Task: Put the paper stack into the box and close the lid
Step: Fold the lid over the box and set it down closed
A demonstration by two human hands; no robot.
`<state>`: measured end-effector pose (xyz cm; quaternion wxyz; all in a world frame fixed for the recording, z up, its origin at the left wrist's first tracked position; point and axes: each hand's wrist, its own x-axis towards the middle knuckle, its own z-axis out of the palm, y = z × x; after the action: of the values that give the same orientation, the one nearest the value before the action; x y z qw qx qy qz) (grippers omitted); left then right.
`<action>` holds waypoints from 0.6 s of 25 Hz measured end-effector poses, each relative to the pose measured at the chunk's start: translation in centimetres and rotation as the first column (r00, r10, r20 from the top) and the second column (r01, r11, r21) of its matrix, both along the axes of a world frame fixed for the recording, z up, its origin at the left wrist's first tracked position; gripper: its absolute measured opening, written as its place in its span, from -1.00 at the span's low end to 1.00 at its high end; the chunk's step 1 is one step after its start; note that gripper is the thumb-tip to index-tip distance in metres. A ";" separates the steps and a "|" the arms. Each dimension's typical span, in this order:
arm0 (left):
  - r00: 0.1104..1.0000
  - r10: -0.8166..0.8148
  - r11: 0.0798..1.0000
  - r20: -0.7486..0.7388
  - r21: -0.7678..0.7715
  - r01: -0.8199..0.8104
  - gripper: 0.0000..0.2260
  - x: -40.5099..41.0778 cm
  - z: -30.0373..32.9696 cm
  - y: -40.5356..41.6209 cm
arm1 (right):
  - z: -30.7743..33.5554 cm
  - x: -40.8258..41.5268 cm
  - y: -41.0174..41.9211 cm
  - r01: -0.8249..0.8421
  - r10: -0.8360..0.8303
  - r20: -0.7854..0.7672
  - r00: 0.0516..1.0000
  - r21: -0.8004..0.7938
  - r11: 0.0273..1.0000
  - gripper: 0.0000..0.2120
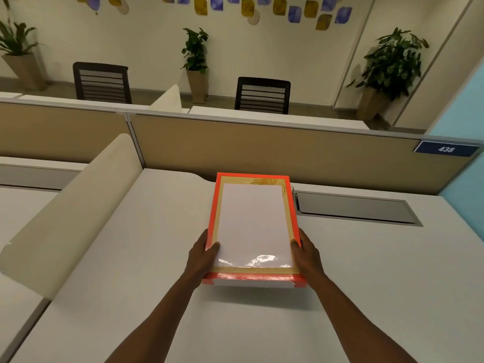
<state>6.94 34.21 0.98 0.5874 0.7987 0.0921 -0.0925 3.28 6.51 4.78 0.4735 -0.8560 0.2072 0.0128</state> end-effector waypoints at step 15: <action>0.997 -0.075 0.993 -0.021 0.090 0.076 -0.57 2.1 -0.1 -3.2 | -2.0 1.7 -2.9 0.008 -0.011 -0.038 0.999 -0.089 0.996 -0.48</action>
<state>9.05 30.98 0.86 0.5459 0.8266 0.0710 -0.1172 4.97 3.65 2.73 0.4309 -0.8749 0.2206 0.0175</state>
